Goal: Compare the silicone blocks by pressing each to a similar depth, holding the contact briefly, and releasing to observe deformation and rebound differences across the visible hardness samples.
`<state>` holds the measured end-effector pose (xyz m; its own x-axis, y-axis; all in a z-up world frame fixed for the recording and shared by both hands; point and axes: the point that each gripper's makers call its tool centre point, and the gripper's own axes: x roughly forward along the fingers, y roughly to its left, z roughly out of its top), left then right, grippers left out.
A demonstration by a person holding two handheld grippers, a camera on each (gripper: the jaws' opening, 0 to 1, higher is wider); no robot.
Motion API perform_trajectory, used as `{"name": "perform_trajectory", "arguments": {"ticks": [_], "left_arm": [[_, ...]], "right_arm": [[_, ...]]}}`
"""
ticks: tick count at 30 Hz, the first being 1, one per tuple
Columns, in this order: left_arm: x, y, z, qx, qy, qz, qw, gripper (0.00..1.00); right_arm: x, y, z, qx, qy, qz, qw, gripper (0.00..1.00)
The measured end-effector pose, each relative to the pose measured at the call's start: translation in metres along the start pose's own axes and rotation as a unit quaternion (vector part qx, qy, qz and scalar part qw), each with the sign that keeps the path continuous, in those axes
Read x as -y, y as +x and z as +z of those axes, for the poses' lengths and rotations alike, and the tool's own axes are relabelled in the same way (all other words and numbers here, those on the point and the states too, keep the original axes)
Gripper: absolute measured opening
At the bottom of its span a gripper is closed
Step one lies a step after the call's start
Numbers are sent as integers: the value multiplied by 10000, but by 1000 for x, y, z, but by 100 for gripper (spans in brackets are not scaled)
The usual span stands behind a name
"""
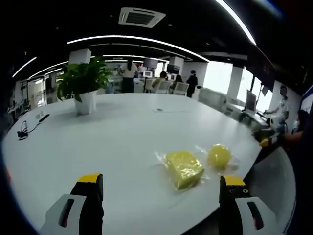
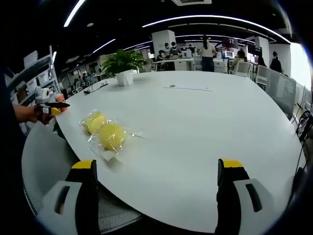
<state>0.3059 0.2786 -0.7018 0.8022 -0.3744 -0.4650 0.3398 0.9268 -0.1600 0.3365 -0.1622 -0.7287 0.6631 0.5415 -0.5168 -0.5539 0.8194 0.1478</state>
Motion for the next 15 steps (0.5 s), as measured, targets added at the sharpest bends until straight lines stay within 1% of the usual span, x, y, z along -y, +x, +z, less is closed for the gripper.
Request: {"name": "perform_trajectory", "arguments": {"ticks": [5,6,8,9,10,11,13,15], "left_arm": [[1,-1,-4,-55,6,22,10000,100],[0,-1,-7,-128,13,14,9999,100],[2,1,-8,-202,53,-19,9998,100],[4,2,-7,-210,64,-36,9998,100],[5,3,-7,-206,71,-35,9998,100],[5,3,-4,-185,74,-25,9998,100],[7,3,1,-124,22,-22,9999,100],[8,5,3,-97,-4,-55,9999,100]], "right_arm": [[-3,1,-1,-48,11,-22,10000,96],[-1,1,-1,-91,-50,-85,9999,96],[-1,2,0,-77,-81,-68,9999,96],[-2,2,-1,-129,-99,-84,9998,96],[-5,3,-2,-147,-68,8,9999,96],[-7,3,-3,-149,67,63,9998,96],[-8,2,-4,-172,104,81,9998,96],[-8,1,-4,-173,141,95,9997,96]]}}
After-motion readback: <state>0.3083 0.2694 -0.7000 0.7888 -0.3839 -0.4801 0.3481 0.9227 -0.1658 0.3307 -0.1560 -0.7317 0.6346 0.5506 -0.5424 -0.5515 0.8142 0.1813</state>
